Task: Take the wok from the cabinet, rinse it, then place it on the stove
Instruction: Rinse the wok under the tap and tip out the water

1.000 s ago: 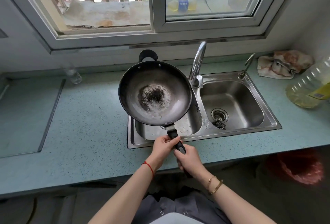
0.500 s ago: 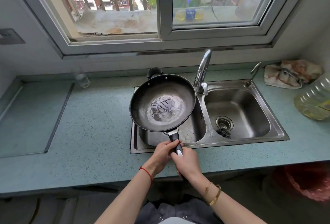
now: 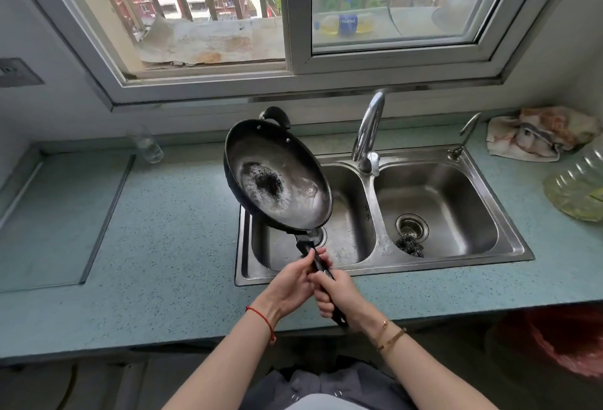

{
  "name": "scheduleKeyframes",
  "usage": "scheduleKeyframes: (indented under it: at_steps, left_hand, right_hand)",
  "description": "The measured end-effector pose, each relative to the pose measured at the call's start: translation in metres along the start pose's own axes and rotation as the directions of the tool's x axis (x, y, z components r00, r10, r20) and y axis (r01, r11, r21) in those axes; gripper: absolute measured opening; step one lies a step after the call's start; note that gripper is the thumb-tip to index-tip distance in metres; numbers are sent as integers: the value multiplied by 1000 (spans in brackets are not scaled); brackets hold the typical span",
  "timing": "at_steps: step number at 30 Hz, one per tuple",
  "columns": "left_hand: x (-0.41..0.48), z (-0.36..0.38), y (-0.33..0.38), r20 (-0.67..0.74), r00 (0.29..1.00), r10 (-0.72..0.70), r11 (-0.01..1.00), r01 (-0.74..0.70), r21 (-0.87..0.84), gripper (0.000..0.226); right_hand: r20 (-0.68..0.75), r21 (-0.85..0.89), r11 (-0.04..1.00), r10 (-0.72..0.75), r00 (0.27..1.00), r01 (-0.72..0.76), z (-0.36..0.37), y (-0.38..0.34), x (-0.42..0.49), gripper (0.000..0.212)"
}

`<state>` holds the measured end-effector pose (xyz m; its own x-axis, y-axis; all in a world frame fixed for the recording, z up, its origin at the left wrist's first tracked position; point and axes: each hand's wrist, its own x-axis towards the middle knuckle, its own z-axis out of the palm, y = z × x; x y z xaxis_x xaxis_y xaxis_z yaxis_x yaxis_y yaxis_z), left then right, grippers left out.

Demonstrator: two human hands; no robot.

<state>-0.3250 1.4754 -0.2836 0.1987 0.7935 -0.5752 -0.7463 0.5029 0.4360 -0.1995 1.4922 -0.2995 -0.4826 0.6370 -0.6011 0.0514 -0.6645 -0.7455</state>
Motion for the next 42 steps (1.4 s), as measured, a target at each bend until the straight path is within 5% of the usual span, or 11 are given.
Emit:
scheduleKeyframes:
  at_steps: [4, 8, 16, 31, 34, 38, 42]
  left_hand:
    - [4, 0, 2, -34, 995, 95, 981, -88, 173, 24]
    - [3, -7, 1, -120, 981, 154, 946, -112, 305, 18]
    - [3, -23, 0, -244, 914, 323, 843, -161, 513, 17]
    - [15, -27, -16, -341, 779, 526, 628, -86, 773, 28]
    - [19, -26, -19, -331, 816, 474, 676, -96, 731, 48]
    - [23, -22, -19, -262, 950, 170, 931, -68, 359, 50]
    - [23, -20, -16, -178, 983, 37, 969, 8, 247, 44]
  right_hand:
    - [88, 66, 995, 69, 994, -75, -1, 0, 10, 40]
    - [153, 91, 989, 99, 983, -114, 3, 3, 16, 14]
    - [242, 209, 934, 237, 941, -289, 20, 17, 28, 56]
    - [294, 560, 722, 286, 912, -407, 25, 31, 28, 39]
    - [387, 626, 643, 235, 892, -441, 16, 33, 28, 37]
    - [541, 657, 577, 88, 836, -486, 6, 29, 23, 19]
    - [549, 645, 594, 77, 832, -481, -2, 27, 23, 19]
